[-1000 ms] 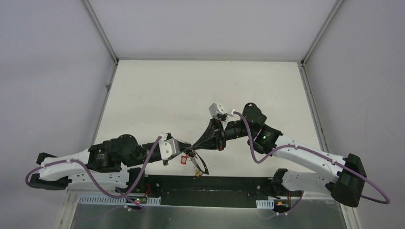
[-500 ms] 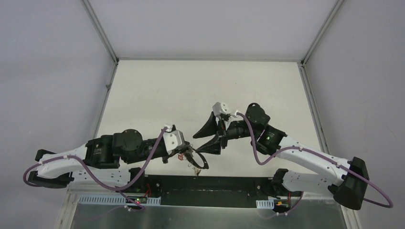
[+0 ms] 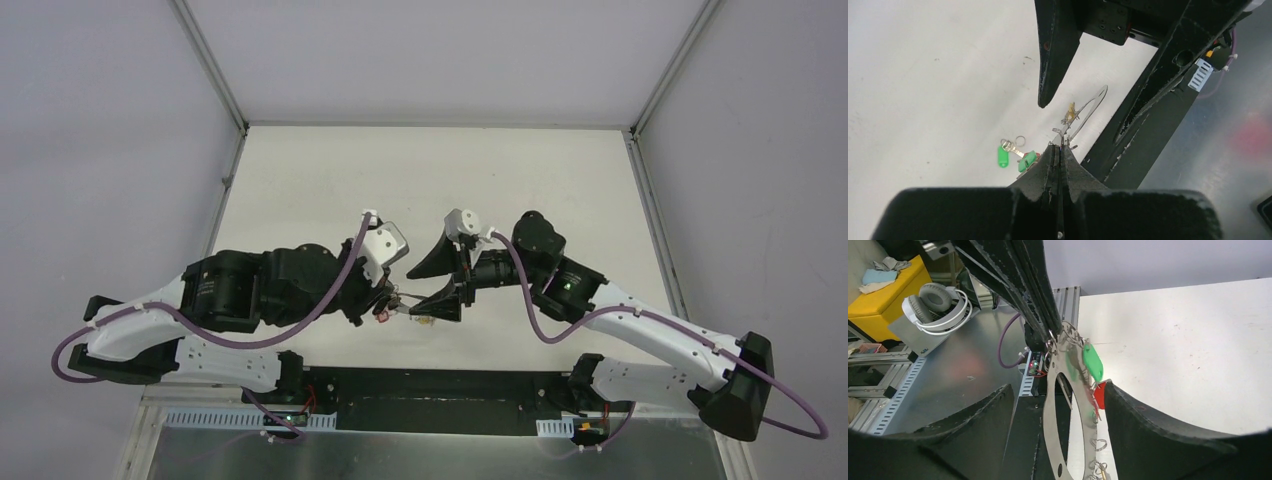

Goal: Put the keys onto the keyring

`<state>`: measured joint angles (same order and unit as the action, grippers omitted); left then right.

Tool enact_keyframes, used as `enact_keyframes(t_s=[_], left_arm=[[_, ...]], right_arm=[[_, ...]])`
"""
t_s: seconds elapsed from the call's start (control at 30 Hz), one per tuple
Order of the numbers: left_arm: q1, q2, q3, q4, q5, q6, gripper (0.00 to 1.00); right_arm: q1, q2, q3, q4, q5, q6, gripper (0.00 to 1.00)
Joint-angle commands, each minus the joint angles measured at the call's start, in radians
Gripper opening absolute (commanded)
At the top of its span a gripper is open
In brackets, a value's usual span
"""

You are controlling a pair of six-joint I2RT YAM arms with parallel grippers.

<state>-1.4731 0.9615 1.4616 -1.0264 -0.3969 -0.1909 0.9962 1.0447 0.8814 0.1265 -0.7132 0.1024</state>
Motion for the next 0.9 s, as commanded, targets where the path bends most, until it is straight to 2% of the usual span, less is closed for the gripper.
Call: enact_keyframes(t_s=[0.0, 0.1, 0.3, 0.47, 0.6, 0.73, 0.87], left_arm=[[-0.007, 0.062, 0.141, -0.152, -0.045, -0.135, 0.00], [-0.007, 0.114, 0.219, -0.255, -0.046, -0.189, 0.00], [-0.007, 0.213, 0.377, -0.457, -0.007, -0.273, 0.00], [-0.006, 0.270, 0.448, -0.548, 0.023, -0.326, 0.00], [-0.006, 0.287, 0.463, -0.566, 0.034, -0.349, 0.00], [-0.006, 0.296, 0.450, -0.559, -0.009, -0.349, 0.00], [0.001, 0.292, 0.390, -0.427, -0.043, -0.273, 0.00]], right_arm=[[-0.004, 0.010, 0.064, -0.008, 0.033, -0.034, 0.68], [-0.004, 0.024, 0.078, 0.002, 0.029, -0.036, 0.68], [-0.004, 0.065, 0.112, 0.043, -0.001, -0.005, 0.61], [-0.004, 0.097, 0.104, 0.148, -0.028, 0.073, 0.52], [-0.004, 0.134, 0.091, 0.269, -0.069, 0.158, 0.44], [-0.004, 0.156, 0.085, 0.340, -0.105, 0.197, 0.43], [-0.016, 0.113, 0.039, 0.331, -0.038, 0.185, 0.44]])
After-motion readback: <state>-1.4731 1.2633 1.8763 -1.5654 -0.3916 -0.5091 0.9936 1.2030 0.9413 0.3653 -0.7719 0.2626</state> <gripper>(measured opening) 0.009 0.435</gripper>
